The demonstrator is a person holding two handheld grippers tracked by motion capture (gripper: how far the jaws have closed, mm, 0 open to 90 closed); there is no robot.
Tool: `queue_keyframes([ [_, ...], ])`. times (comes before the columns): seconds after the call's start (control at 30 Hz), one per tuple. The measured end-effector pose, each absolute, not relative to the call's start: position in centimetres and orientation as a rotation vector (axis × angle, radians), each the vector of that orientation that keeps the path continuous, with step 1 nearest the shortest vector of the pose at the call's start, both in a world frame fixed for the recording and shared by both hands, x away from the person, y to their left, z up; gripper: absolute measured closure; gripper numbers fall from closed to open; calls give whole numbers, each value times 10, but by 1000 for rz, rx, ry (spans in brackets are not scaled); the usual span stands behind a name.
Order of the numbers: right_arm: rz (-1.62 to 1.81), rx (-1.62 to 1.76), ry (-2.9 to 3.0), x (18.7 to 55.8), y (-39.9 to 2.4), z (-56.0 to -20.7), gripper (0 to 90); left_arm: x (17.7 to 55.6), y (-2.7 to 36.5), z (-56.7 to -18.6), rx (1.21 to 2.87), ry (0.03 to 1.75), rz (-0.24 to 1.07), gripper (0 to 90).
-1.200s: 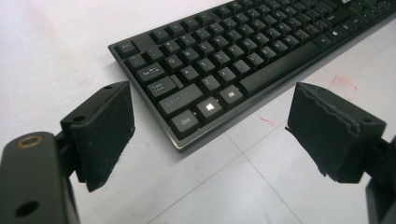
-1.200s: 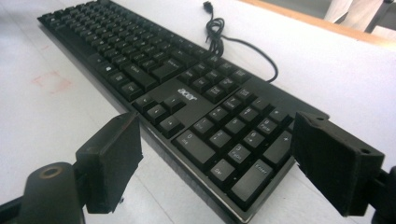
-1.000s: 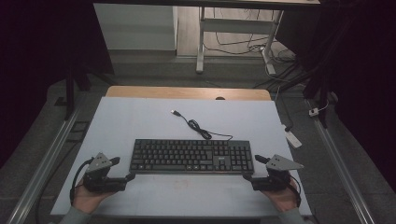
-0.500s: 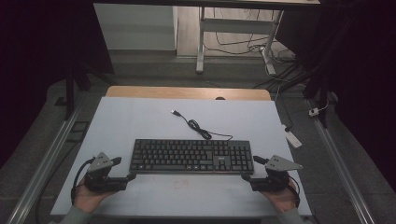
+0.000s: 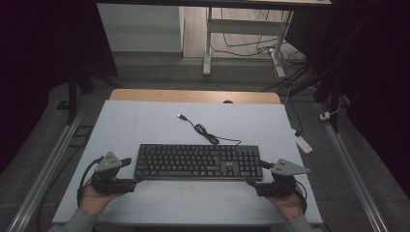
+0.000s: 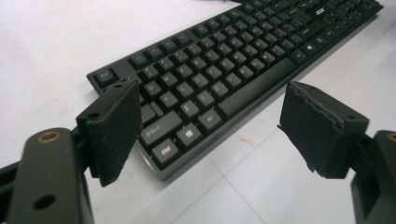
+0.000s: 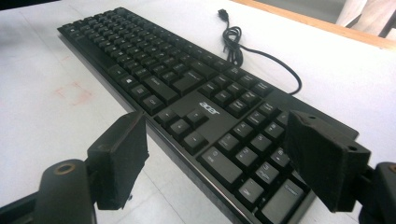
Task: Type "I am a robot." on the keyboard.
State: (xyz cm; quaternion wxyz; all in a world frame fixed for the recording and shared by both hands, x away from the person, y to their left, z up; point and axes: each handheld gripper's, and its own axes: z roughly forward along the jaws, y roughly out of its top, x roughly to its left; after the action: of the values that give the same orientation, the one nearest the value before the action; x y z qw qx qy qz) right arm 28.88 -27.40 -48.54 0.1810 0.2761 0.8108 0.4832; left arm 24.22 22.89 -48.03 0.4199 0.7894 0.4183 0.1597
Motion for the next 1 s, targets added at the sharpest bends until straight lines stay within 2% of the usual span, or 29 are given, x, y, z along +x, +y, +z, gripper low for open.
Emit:
queue_keyframes([
  [0.23,1374,775,2291,291,-268,-481,235,255,221,-471,2003,1028,381,252],
  [0.57,1388,746,2329,298,-251,-476,293,265,222,-469,1988,1033,393,309],
  [0.77,1417,721,2366,307,-228,-471,422,264,223,-472,1997,1018,376,388],
  [1.0,1438,696,2387,314,-203,-468,683,263,226,-474,2001,1019,372,523],
])
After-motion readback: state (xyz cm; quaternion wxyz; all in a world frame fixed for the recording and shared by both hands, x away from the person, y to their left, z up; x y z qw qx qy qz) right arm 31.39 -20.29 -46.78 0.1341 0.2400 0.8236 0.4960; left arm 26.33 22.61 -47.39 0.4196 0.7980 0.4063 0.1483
